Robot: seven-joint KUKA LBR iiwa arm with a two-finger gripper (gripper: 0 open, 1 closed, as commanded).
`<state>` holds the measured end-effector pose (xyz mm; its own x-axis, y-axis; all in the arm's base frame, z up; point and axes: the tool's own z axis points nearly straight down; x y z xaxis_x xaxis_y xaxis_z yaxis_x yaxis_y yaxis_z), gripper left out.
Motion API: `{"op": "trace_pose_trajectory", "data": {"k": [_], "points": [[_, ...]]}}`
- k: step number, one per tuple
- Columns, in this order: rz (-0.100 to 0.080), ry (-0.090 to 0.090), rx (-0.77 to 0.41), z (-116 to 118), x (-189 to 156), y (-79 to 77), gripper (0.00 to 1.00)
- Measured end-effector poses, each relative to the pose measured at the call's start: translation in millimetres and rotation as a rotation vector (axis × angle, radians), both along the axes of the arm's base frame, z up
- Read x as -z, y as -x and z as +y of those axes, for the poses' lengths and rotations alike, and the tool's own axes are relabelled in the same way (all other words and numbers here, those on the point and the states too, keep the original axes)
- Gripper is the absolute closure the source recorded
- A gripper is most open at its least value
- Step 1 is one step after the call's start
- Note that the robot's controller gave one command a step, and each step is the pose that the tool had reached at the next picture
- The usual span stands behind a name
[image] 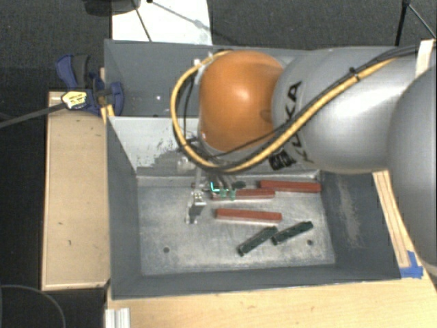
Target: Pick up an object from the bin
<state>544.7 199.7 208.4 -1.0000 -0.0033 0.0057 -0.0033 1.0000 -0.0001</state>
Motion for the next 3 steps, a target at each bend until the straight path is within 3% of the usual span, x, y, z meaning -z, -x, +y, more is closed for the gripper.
{"op": "trace_pose_trajectory", "data": {"k": [1,3], "points": [[-0.008,-0.002,0.005,-1,-5,-1.9,0.00],[-0.008,0.000,-0.130,-82,24,-9.4,0.00]]}}
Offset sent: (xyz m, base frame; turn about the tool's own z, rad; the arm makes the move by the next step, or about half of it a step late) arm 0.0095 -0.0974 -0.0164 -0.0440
